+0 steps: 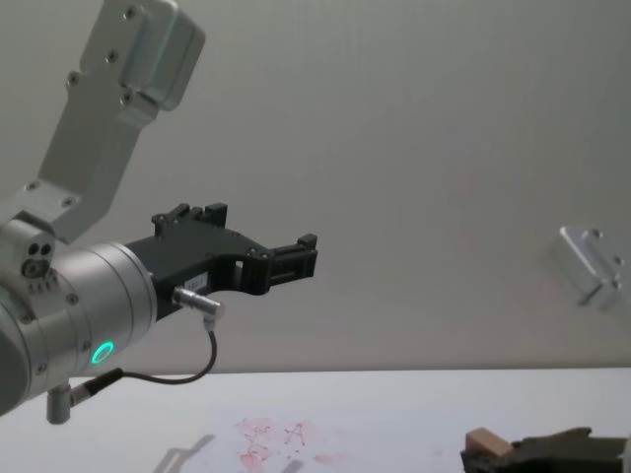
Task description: Use the one hand to pick up the stamp and affix it onto the A4 paper.
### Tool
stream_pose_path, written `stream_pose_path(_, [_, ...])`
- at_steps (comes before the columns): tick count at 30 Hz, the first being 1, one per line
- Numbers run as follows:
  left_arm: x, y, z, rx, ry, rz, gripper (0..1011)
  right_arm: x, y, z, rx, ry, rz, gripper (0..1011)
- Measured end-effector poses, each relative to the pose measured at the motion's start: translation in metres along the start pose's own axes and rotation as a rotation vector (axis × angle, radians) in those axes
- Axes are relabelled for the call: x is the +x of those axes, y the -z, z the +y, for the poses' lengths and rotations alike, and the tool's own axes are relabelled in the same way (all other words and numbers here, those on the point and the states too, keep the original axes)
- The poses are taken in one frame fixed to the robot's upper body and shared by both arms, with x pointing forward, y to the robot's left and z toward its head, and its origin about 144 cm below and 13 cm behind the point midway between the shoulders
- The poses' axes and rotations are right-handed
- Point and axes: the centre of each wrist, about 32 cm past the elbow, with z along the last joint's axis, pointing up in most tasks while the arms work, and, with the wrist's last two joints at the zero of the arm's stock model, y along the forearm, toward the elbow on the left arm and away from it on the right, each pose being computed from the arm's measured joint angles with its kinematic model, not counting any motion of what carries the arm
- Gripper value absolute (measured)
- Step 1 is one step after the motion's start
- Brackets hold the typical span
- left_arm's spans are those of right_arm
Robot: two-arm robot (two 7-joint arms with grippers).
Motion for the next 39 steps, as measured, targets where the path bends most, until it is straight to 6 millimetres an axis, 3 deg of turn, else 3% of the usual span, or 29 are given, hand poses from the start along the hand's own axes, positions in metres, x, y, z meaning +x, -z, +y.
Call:
stream_pose_path(28, [0.000, 0.000, 0.000, 0.000, 0.000, 0.000, 1001, 0.001, 0.011, 0.002, -0.044, 0.052, 0.008, 225])
stream_pose_path(39, [0.000, 0.000, 0.000, 0.000, 0.000, 0.000, 1001, 0.003, -0.013, -0.007, 0.114, 0.082, 0.055, 225])
